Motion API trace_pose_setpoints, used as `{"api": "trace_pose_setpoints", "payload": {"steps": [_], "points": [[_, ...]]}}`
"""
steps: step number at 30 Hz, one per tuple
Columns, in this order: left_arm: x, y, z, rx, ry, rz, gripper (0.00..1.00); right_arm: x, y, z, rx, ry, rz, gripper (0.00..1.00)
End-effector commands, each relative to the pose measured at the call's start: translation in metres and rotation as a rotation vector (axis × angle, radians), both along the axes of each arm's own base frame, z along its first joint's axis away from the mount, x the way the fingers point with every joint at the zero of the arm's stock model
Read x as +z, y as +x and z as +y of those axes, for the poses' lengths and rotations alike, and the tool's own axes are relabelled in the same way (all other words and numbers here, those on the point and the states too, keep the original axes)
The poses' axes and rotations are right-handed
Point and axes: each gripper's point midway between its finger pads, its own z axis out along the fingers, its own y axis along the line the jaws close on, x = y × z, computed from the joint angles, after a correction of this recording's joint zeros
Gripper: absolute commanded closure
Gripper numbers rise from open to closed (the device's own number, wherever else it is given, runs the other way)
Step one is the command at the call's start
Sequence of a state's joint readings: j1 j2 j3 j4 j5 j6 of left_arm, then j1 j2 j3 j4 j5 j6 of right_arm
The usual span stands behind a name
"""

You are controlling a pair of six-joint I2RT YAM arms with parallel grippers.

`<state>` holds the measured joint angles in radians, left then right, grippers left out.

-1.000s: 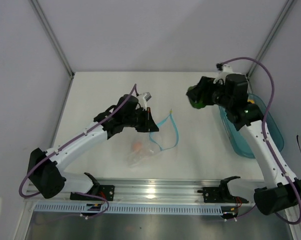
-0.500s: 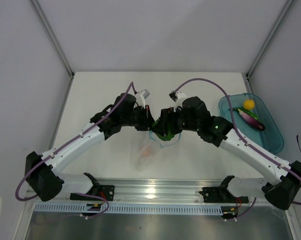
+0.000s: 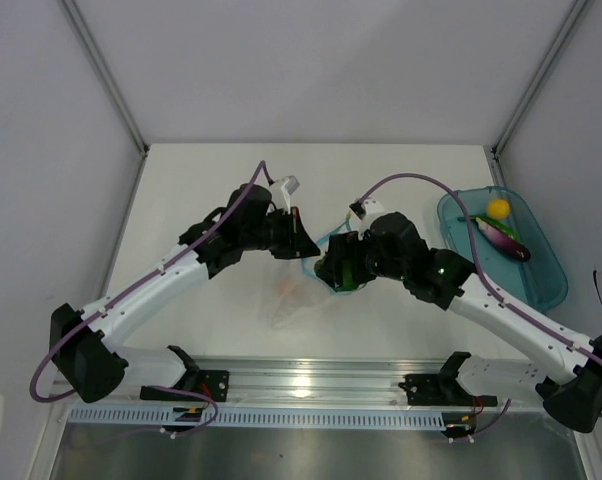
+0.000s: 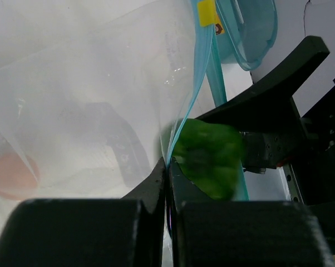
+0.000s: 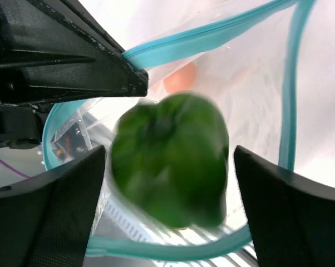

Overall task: Place the food in the zip-top bag and seal the zipper
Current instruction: Place the fake vegetable in the zipper food storage bag.

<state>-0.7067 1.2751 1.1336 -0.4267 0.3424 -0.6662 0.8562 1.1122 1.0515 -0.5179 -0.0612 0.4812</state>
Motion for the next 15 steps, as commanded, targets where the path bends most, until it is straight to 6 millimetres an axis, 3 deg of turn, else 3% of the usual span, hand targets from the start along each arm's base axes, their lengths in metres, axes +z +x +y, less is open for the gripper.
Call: {"api": "trace_pose_setpoints", "payload": {"steps": [1,10,14,15], "points": [[0.04,0.002,-0.006,0.002,-0.087,-0.077,0.99,0.014,0.003,-0.009,-0.042,0.008,-0.05,0.01],[0.039,-0.002,-0.006,-0.008,-0.097,-0.073,0.99,0.049,0.022,-0.009,-0.082,-0.004,-0.124,0.01],[0.038,-0.003,-0.002,-0.003,-0.084,-0.083,0.99,0.074,0.044,-0.033,-0.188,0.002,-0.163,0.01],[0.037,-0.003,-0.002,-0.002,-0.082,-0.084,0.99,0.079,0.057,-0.049,-0.246,0.0,-0.169,0.01]]}}
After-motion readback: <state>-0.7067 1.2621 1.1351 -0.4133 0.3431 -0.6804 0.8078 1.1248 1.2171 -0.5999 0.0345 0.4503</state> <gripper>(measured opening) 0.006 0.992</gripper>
